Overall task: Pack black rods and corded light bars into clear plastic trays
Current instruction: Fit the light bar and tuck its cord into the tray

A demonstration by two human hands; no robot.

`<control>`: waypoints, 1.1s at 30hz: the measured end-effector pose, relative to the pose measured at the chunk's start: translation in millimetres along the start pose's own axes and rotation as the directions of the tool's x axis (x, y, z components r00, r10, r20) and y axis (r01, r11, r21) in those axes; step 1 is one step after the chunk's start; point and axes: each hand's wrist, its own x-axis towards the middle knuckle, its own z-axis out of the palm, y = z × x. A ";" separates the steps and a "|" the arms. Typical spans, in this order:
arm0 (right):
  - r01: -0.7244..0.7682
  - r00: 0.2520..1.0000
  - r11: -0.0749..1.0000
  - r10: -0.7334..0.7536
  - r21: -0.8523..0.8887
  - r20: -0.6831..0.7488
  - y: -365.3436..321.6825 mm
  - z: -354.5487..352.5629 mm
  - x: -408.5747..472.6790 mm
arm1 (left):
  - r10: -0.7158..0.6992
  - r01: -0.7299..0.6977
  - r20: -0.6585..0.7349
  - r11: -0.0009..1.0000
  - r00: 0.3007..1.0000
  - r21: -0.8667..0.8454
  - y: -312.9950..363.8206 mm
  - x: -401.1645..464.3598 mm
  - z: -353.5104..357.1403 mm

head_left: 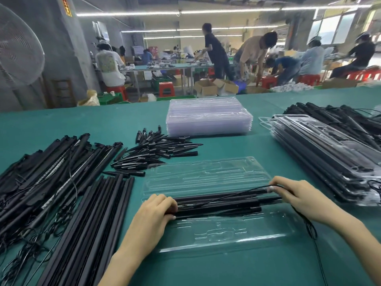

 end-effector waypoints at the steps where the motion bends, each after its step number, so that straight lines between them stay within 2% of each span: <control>1: -0.002 1.000 1.000 0.002 -0.003 0.006 -0.2 1.1 0.9 | 0.012 -0.012 0.006 1.000 1.000 -0.001 -1.0 0.7 0.6; 7: -0.033 0.999 0.999 0.033 0.012 0.013 3.5 8.5 6.0 | 0.024 -0.023 0.010 0.993 1.000 -0.113 -1.4 1.3 1.7; 12: -0.038 0.999 0.999 0.038 0.020 -0.003 3.4 9.9 4.8 | 0.025 -0.018 0.047 0.990 0.999 -0.140 -3.9 -0.5 -1.7; 17: -0.052 0.998 0.998 0.053 -0.019 0.030 3.1 11.4 4.5 | 0.063 -0.056 0.097 0.995 0.993 -0.080 -5.4 0.1 -3.2; 21: -0.034 0.999 0.998 0.034 -0.048 0.008 4.2 10.6 4.3 | 0.108 -0.110 0.062 0.994 0.992 0.024 -5.6 -0.2 -3.0; 25: 0.001 1.000 0.995 -0.003 -0.095 -0.025 3.4 9.8 2.9 | 0.056 -0.045 0.099 0.993 0.994 -0.112 -8.5 0.3 -0.7; 33: -0.010 0.997 0.998 0.005 -0.057 -0.074 -1.1 14.4 4.4 | -0.078 0.108 0.139 0.969 0.987 -0.222 -12.3 3.6 -1.2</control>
